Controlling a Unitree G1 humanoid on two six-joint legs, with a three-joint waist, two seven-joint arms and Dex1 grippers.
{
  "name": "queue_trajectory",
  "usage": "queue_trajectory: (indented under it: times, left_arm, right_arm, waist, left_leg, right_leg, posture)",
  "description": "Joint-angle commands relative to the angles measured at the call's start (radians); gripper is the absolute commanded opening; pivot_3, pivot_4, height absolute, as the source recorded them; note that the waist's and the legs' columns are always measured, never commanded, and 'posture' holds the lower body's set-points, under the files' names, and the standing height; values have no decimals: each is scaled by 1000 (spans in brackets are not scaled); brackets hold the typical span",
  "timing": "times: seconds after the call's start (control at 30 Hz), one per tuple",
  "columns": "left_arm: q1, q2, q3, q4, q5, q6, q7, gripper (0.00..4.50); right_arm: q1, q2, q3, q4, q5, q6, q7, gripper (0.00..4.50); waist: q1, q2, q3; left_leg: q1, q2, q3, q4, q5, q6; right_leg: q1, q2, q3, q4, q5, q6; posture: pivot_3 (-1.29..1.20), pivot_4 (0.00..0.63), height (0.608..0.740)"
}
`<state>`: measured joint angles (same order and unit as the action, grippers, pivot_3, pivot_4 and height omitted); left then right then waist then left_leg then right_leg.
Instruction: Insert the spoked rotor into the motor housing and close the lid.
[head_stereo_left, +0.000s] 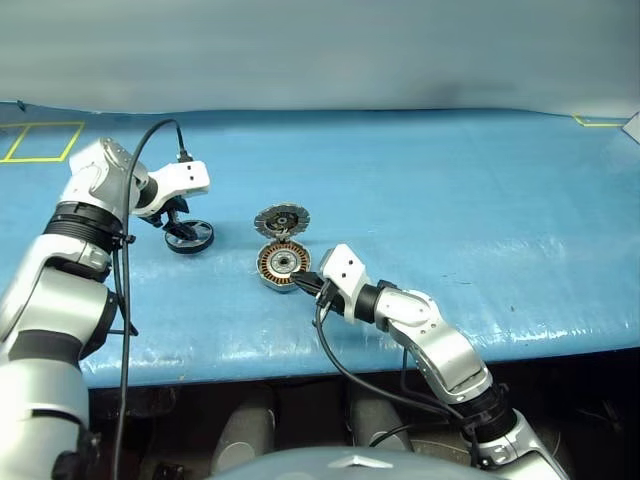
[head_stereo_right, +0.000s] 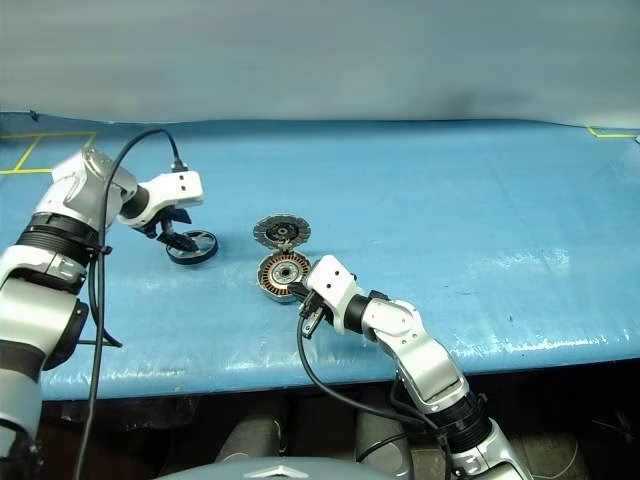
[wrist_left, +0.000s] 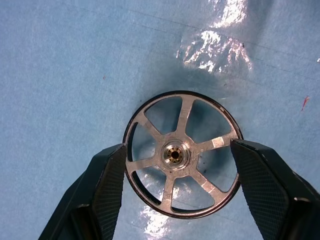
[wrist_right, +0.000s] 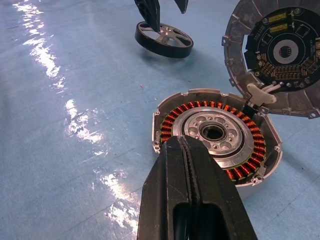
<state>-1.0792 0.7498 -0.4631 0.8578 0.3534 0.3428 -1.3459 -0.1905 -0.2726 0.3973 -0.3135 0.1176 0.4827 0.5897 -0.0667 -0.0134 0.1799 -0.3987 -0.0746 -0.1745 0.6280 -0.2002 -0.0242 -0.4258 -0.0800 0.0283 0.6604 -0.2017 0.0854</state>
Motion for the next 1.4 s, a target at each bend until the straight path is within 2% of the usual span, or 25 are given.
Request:
queue_trajectory:
  times: [0.03, 0.47, 1.0, 1.1, 1.2, 1.23, 1.4]
  left_arm:
    - [-17, 20, 6, 12, 24, -15, 5, 3589]
    - [15, -3, 3, 46, 56, -61, 55, 3589]
    - [61, 1, 9, 20, 56, -66, 35, 3589]
    - [64, 6, 8, 17, 54, -64, 16, 2991]
    - [69, 6, 20, 9, 48, -65, 33, 1964]
    - [70, 4, 27, 7, 44, -69, 41, 1776]
    - [79, 6, 53, -2, 27, -112, 44, 1776]
  right_arm:
    - [-2, 4, 3, -22, -2, -16, -2, 0]
    - [1, 6, 1, -29, -8, -14, -5, 0]
    - [-1, 1, -1, -34, -11, -13, -7, 0]
    - [-4, 1, -1, -32, -11, -15, -6, 0]
    - [-4, 1, -2, -31, -11, -16, -5, 0]
    - [-5, 0, -2, -30, -12, -17, -5, 0]
    - [-6, 0, -10, -22, -12, -21, -7, 0]
  waist:
    - [0, 0, 0]
    - [0, 0, 0]
    - [0, 0, 0]
    - [0, 0, 0]
    - [0, 0, 0]
    - [0, 0, 0]
    - [1, 0, 0]
  left_leg:
    - [0, 0, 0, 0, 0, 0]
    - [0, 0, 0, 0, 0, 0]
    - [0, 0, 0, 0, 0, 0]
    - [0, 0, 0, 0, 0, 0]
    - [0, 0, 0, 0, 0, 0]
    - [0, 0, 0, 0, 0, 0]
    - [0, 0, 0, 0, 0, 0]
  right_leg:
    - [0, 0, 0, 0, 0, 0]
    - [0, 0, 0, 0, 0, 0]
    - [0, 0, 0, 0, 0, 0]
    - [0, 0, 0, 0, 0, 0]
    - [0, 0, 0, 0, 0, 0]
    - [0, 0, 0, 0, 0, 0]
    - [0, 0, 0, 0, 0, 0]
  posture:
    - [0, 150, 740]
    - [0, 150, 740]
    - [0, 150, 740]
    - [0, 150, 740]
    - [0, 150, 740]
    - [0, 150, 740]
    - [0, 150, 740]
